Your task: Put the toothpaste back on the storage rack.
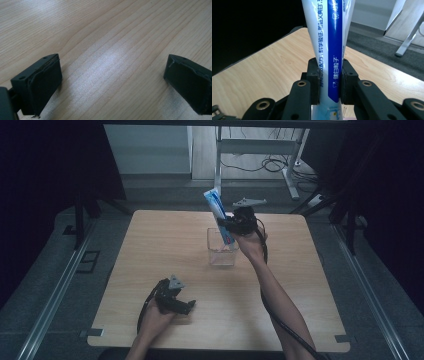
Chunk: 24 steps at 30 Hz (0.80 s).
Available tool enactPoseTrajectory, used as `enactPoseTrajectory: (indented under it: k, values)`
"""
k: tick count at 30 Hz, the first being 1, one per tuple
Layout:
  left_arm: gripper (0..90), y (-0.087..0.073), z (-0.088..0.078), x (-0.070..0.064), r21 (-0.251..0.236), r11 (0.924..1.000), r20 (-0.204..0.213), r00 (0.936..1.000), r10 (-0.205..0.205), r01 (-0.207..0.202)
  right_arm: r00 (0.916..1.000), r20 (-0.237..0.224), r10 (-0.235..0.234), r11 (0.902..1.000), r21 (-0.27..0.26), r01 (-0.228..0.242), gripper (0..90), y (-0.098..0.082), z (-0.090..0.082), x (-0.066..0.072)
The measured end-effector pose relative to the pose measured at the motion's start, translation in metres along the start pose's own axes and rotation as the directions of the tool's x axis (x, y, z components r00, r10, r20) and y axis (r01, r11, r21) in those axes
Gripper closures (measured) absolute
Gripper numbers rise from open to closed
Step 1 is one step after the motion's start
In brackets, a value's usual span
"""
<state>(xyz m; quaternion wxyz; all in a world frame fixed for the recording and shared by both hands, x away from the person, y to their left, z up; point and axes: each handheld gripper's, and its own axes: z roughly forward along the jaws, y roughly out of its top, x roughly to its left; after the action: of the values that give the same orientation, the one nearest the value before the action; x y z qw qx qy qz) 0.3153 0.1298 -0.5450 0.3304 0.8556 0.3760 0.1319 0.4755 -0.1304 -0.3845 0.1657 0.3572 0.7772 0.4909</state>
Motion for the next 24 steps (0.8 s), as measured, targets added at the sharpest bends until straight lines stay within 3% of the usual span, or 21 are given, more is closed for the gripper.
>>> enactPoseTrajectory:
  k: [24]
  values:
    - [1.7,0.0,0.0,0.0,0.0,1.0,0.001,1.0,-0.003,0.003,0.9993,0.032,-0.017,0.9996,-0.02,0.018,74.0,-0.028,0.024,-0.011]
